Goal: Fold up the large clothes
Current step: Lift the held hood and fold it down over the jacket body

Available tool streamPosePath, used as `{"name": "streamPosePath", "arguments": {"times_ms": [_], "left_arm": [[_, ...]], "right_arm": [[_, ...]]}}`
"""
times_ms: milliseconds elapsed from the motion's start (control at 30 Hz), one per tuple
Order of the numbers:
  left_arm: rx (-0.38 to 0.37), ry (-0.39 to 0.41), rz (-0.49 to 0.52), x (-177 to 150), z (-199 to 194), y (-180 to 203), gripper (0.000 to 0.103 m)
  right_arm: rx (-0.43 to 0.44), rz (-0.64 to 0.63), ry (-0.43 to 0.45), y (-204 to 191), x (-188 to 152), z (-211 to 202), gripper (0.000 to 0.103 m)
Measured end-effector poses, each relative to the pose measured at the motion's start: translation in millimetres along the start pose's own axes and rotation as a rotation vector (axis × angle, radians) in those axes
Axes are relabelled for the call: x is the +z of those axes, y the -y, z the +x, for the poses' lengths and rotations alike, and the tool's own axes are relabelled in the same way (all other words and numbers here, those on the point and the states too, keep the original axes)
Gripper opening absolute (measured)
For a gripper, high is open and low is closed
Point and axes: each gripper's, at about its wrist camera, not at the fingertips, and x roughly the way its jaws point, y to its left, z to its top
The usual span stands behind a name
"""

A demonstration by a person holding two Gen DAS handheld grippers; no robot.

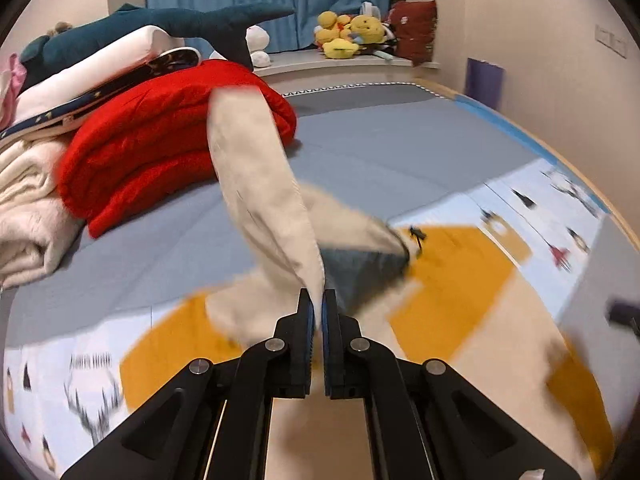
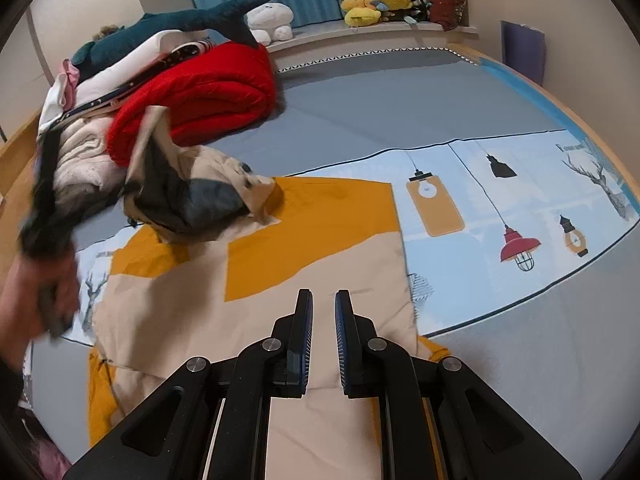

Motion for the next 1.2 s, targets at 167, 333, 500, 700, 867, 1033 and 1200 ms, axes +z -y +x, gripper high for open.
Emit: {"name": "streamPosePath", "arguments": {"times_ms": [167,333,500,700,867,1033,1200], "left_arm": [[0.02,-0.016,-0.029,-58.4,-39.6,13.9,0.005],[-0.021,-0.022,-0.193,-111.7,-79.1,12.0,0.005],[-0.051,-0.012,-0.351,-136.6,-86.1,-1.2,0.005],[-0.09,-0.154,-0.571,-152.1,-40.6,-37.5,0.017],[-0.146,-0.261,-0.714,-172.3,-5.9,-54.3,0.028],[-0.231,-0.333,-0.844,-189.0,18.0,-58.7,0.038],[-0.29,-0.344,-0.906,-189.5,26.2,-58.0,0.029]], "right_arm": [[0.041,0.018,0.026,-7.3,-2.9,-11.7,0.013],[0.105,0.021,0.023,-16.0,-5.6,-11.9,0.013],[0.184,0.08,-0.031,-18.8,-10.1,4.3,0.015],[0.263,0.109,-0.116,-34.8,-20.9,33.1,0.025],[0.292,0.121,-0.18,-48.6,-31.9,63.3,0.025],[0.326,0.171,-0.25,-57.5,-41.7,95.5,0.025],[0.33,0.185,-0.292,-64.9,-46.5,119.0,0.025]]}}
